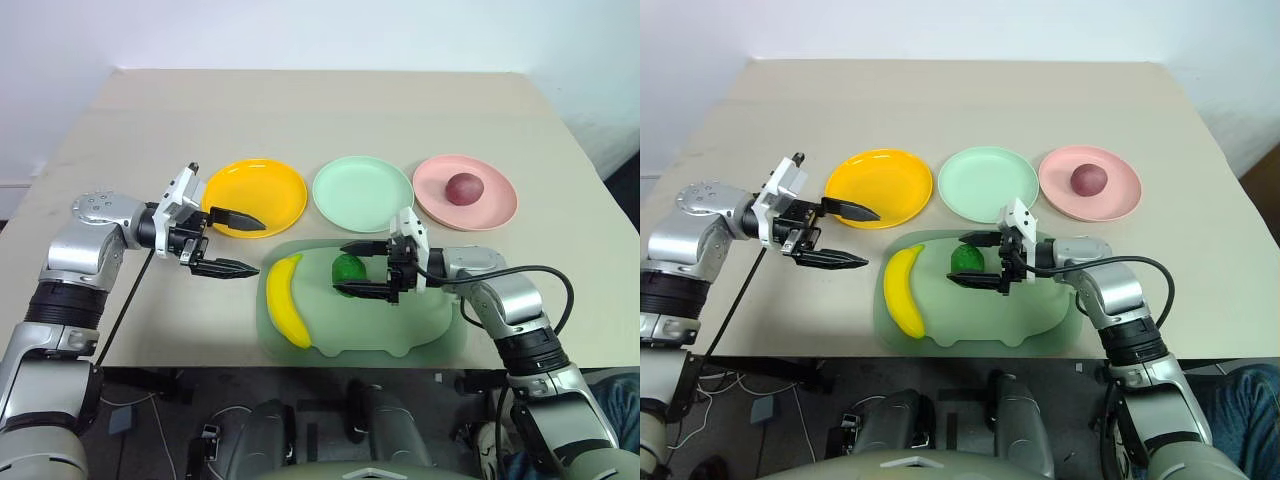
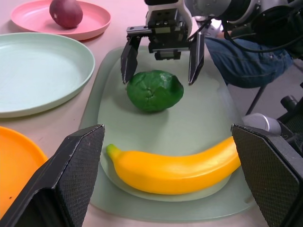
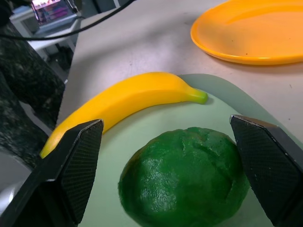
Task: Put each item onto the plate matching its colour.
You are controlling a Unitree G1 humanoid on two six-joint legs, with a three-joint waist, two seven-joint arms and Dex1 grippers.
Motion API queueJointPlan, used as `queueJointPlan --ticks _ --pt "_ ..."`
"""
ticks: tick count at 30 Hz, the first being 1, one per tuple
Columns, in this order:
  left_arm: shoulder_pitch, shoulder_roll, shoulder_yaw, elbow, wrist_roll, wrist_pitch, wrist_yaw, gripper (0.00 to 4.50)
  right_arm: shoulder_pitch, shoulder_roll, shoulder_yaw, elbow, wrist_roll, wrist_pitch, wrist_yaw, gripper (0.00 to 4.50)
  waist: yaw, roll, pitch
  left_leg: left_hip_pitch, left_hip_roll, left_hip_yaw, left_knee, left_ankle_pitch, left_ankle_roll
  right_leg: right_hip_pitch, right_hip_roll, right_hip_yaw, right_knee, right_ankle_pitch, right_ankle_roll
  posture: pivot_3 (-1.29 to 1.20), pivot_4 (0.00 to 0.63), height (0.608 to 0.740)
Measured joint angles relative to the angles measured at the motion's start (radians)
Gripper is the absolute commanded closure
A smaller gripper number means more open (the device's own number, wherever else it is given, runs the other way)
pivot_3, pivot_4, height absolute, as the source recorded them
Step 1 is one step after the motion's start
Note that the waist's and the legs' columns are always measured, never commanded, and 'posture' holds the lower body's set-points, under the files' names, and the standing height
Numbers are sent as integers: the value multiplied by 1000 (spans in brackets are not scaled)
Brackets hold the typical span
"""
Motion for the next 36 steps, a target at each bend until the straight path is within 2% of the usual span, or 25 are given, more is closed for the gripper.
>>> queueJointPlan --ticks 10,21,24,26,31,36 --pt "1 12 1 0 0 -1 0 0 2 -4 54 11 -75 -56 -3 19 0 0 0 0 0 0 0 0 0 0 0 0 0 0 0 0 150 740" --pt "2 13 8 0 0 0 0 0 5 -15 66 41 -88 -79 24 19 0 0 0 0 0 0 0 0 0 0 0 0 0 0 0 0 150 740" --pt "4 13 21 -1 0 1 0 0 2 -11 65 72 -90 -79 12 586 0 0 0 0 0 0 0 0 0 0 0 0 0 0 0 0 150 740" --pt "4 13 21 -2 0 1 0 0 -12 -6 63 84 -86 -68 6 1113 0 0 0 0 0 0 0 0 0 0 0 0 0 0 0 0 150 740" --pt "4 13 21 -2 0 1 0 0 -29 2 41 86 -61 -29 1 1178 0 0 0 0 0 0 0 0 0 0 0 0 0 0 0 0 150 740" --pt "5 11 21 -2 1 1 0 0 -61 39 -33 87 6 3 -35 1178 0 0 0 0 0 0 0 0 0 0 0 0 0 0 0 0 150 740"
